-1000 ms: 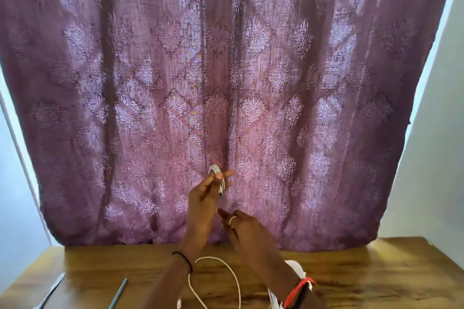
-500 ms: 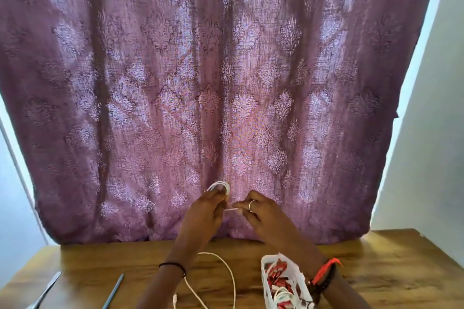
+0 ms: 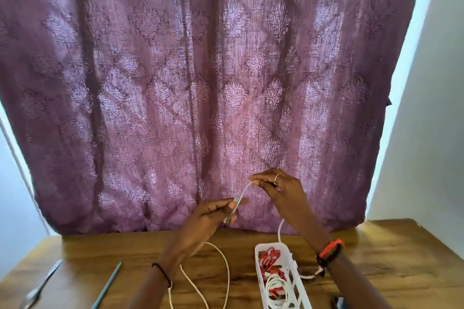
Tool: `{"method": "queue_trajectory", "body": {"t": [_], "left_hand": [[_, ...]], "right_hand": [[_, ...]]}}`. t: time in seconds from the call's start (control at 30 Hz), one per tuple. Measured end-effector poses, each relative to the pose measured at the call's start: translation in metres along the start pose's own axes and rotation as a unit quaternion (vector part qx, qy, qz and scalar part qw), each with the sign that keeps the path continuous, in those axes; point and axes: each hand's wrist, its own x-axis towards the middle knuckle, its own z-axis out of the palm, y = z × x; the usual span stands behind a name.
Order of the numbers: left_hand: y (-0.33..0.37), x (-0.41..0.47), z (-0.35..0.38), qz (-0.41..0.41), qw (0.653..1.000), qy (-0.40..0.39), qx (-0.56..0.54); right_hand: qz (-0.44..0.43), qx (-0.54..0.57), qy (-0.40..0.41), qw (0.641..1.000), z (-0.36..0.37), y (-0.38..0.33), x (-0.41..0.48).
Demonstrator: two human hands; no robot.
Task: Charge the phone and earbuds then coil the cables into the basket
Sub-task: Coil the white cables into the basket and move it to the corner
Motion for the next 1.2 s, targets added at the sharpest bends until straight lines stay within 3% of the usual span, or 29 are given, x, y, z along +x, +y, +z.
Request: {"method": "queue_trajectory", "body": {"t": [0.17, 0.37, 0.43, 0.57, 0.73, 0.83, 0.93, 1.03, 1.1, 1.2], "left_hand": [[-0.003, 0.002, 0.008, -0.022, 0.984, -0.01, -0.179], [-0.015, 0.01, 0.008, -0.039, 0.923, 0.041, -0.381], [-0.016, 0.013, 0.009, -0.027, 0.904, 0.054, -0.423], [-0.021, 0.017, 0.015, -0.014, 0.887, 0.1, -0.451], [-0.021, 0.02, 0.024, 0.012, 0.924, 0.195, -0.328], [-0.027, 0.022, 0.021, 0.042, 0.953, 0.246, -0.173], [-0.026, 0.022, 0.02, 0.069, 0.957, 0.282, 0.001], [-0.026, 0.021, 0.018, 0.113, 0.943, 0.269, 0.158], [-0.031, 0.02, 0.017, 0.151, 0.916, 0.252, 0.271], [-0.037, 0.02, 0.014, 0.198, 0.872, 0.223, 0.388]], "right_hand": [[0.127, 0.13, 0.018, 0.983, 0.009, -0.003, -0.011], [0.248, 0.242, 0.022, 0.938, 0.025, 0.002, -0.024], [0.246, 0.21, 0.005, 0.946, 0.031, 0.002, -0.028], [0.179, 0.038, -0.043, 0.982, 0.041, 0.0, -0.033], [0.145, -0.078, -0.163, 0.973, 0.049, -0.006, -0.037], [0.119, -0.138, -0.23, 0.956, 0.052, -0.014, -0.039], [0.107, -0.153, -0.259, 0.948, 0.052, -0.019, -0.041], [0.06, -0.218, -0.279, 0.933, 0.047, -0.02, -0.043], [-0.003, -0.29, -0.279, 0.915, 0.038, -0.021, -0.038], [-0.113, -0.394, -0.191, 0.892, 0.026, -0.019, -0.029]]}}
